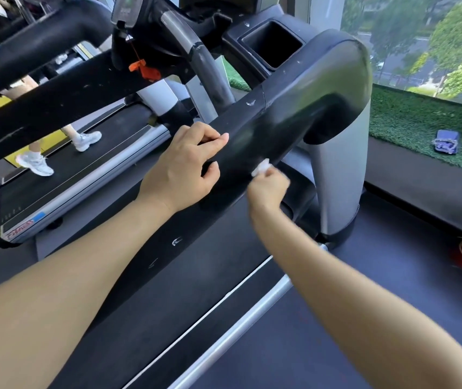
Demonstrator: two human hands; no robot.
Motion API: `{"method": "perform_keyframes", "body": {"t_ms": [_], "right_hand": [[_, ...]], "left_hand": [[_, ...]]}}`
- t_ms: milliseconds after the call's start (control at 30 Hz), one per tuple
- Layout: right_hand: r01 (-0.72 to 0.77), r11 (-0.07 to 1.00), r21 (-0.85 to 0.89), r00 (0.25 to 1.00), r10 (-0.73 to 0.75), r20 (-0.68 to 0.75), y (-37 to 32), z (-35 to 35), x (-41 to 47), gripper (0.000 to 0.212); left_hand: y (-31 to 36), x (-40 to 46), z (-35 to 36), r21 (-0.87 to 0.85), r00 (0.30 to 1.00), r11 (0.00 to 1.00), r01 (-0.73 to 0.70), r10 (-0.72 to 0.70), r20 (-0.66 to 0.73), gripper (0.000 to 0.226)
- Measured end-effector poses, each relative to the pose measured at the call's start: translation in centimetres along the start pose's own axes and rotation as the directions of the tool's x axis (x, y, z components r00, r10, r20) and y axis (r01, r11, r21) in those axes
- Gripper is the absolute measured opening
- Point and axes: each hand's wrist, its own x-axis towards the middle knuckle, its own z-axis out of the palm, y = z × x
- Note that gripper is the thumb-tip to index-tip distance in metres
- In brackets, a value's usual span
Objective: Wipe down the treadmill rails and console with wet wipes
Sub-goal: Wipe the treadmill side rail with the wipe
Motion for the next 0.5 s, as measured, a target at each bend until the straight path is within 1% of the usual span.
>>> {"method": "perform_keyframes", "body": {"t_ms": [67,133,167,200,233,267,333,400,433,467,500], "right_hand": [[0.043,0.999,0.010,0.998,-0.042,-0.054,-1.3,-0.6,3.3,0.024],[0.114,0.993,0.000,0.991,-0.114,-0.074,-1.5,-0.5,3.5,0.019],[0.185,0.982,-0.028,0.978,-0.187,-0.089,-1.2,-0.1,2.2,0.021],[0.288,0.957,-0.027,0.952,-0.289,-0.100,-1.1,0.4,0.1,0.029],[0.405,0.913,-0.040,0.911,-0.407,-0.070,-0.3,0.8,-2.1,0.036],[0.501,0.864,-0.053,0.864,-0.502,-0.028,0.7,1.1,-4.3,0.036],[0.571,0.820,-0.034,0.819,-0.566,0.091,2.2,0.9,-7.4,0.025],[0.669,0.733,-0.122,0.742,-0.649,0.169,2.4,0.0,-8.2,0.027],[0.686,0.706,-0.175,0.727,-0.663,0.179,2.3,-0.4,-7.4,0.029],[0.666,0.719,-0.199,0.745,-0.651,0.143,1.7,-0.6,-6.3,0.027],[0.625,0.746,-0.228,0.774,-0.630,0.061,1.0,-0.6,-4.7,0.023]], "left_hand": [[-0.1,0.0,0.0,-0.004,1.000,1.000,0.002,-0.002,-0.001,0.045],[-0.1,0.0,0.0,-0.020,1.000,1.000,0.001,-0.001,0.003,0.045],[-0.2,0.0,0.0,-0.027,1.000,1.000,0.001,0.000,0.007,0.045],[-0.2,0.0,0.0,-0.033,1.000,0.999,0.000,0.001,0.011,0.045],[-0.3,0.1,-0.1,-0.038,1.000,0.999,-0.005,0.005,0.017,0.045],[-0.3,0.1,-0.2,-0.043,1.000,0.999,-0.015,0.016,0.023,0.044],[-0.2,-0.1,-0.6,-0.038,0.998,0.998,-0.042,0.044,0.038,0.045],[-0.3,-0.8,-1.4,0.000,0.997,0.998,-0.066,0.065,0.041,0.044],[-0.4,-1.6,-1.9,0.022,0.997,0.997,-0.071,0.070,0.030,0.043],[-0.6,-2.4,-2.5,0.039,0.997,0.997,-0.072,0.071,0.017,0.042],[-0.9,-3.4,-3.1,0.050,0.998,0.996,-0.069,0.069,0.008,0.041]]}}
